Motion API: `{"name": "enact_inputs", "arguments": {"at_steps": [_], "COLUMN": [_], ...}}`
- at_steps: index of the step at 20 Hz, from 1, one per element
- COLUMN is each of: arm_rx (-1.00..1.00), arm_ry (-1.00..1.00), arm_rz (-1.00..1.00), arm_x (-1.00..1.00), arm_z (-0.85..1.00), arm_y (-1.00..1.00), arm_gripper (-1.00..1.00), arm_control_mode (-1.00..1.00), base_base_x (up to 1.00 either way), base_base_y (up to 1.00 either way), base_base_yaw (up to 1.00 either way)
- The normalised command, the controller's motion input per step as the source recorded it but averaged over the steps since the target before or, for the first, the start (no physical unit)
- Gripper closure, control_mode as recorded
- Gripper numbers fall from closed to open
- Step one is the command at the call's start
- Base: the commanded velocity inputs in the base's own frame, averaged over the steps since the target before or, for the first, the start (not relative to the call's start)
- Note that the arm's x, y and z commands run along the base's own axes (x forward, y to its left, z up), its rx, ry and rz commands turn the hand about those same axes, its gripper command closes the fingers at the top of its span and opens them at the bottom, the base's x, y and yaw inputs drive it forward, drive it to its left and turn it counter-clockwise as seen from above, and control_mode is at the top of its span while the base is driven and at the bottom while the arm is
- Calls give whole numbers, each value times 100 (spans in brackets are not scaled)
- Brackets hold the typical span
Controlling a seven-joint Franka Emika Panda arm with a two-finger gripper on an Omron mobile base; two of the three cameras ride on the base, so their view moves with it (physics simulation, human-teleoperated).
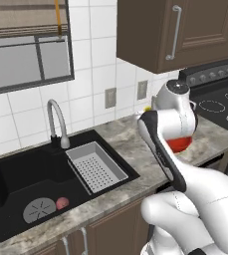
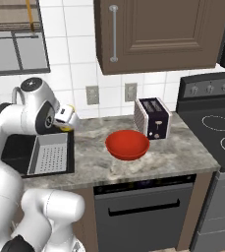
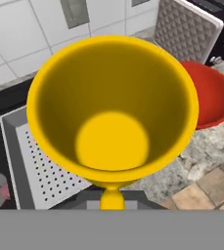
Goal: Clear the mugs and bowl far away from the sink.
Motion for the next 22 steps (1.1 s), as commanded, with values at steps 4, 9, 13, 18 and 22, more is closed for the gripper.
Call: {"name": "enact_inputs", "arguments": {"at_steps": [4,9,13,18,22], "arm_rx": [4,0,-5,-11,-9], "arm_ry": [13,8,-4,-24,-10], "arm_rz": [0,0,5,13,10], "arm_x": [-45,-54,-45,-43,-26], "arm_z": [31,34,41,25,2], "arm_y": [-21,-2,0,0,1], "arm_gripper": [100,100,100,100,100], "arm_control_mode": [-100,-100,-100,-100,100], "base_base_x": [0,0,0,0,-7], "base_base_y": [0,0,0,0,0], "base_base_yaw": [0,0,0,0,3]}}
